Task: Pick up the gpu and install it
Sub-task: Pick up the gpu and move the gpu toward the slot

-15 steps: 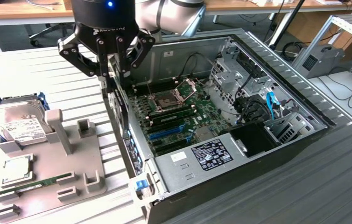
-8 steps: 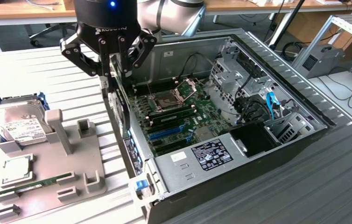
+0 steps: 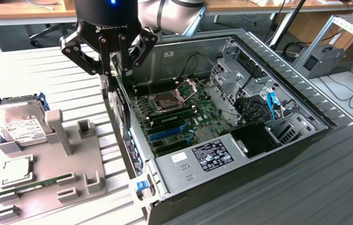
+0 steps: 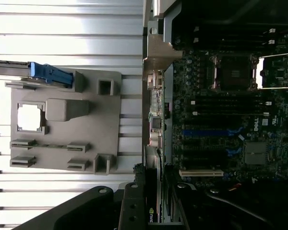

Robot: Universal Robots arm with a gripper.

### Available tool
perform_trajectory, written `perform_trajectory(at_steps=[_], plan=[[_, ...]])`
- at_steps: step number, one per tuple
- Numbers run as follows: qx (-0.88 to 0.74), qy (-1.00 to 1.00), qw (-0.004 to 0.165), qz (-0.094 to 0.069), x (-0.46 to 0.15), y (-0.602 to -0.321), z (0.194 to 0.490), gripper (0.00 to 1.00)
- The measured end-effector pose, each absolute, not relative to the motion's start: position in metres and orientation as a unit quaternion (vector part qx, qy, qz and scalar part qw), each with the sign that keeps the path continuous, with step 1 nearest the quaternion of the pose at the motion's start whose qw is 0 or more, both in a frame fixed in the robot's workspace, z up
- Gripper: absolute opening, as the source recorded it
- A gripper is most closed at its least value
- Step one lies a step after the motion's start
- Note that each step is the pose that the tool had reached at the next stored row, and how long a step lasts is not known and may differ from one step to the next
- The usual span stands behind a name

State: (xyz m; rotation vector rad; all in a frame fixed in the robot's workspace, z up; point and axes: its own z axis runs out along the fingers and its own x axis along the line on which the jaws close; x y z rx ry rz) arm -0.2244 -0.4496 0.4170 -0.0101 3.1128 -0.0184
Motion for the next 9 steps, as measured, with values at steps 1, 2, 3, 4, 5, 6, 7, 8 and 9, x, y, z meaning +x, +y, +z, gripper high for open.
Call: perform_trajectory(at_steps=[1, 2, 3, 4, 5, 6, 7, 8, 9], plan=[[-0.003, 1.0, 0.014, -0.006, -0.2243, -0.4496, 0.4176, 0.26], [-0.003, 1.0, 0.014, -0.006, -0.2243, -0.4496, 0.4182, 0.26], [-0.003, 1.0, 0.014, -0.006, -0.2243, -0.4496, 0.4187, 0.26], [-0.003, 1.0, 0.014, -0.006, -0.2242, -0.4497, 0.4193, 0.26], [-0.003, 1.0, 0.014, -0.006, -0.2241, -0.4497, 0.4199, 0.26], [-0.003, 1.0, 0.014, -0.006, -0.2238, -0.4497, 0.4203, 0.26], [-0.003, 1.0, 0.014, -0.006, -0.2236, -0.4496, 0.4207, 0.26], [-0.003, 1.0, 0.014, -0.006, -0.2231, -0.4496, 0.4213, 0.26], [-0.003, 1.0, 0.014, -0.006, -0.2228, -0.4496, 0.4216, 0.26]])
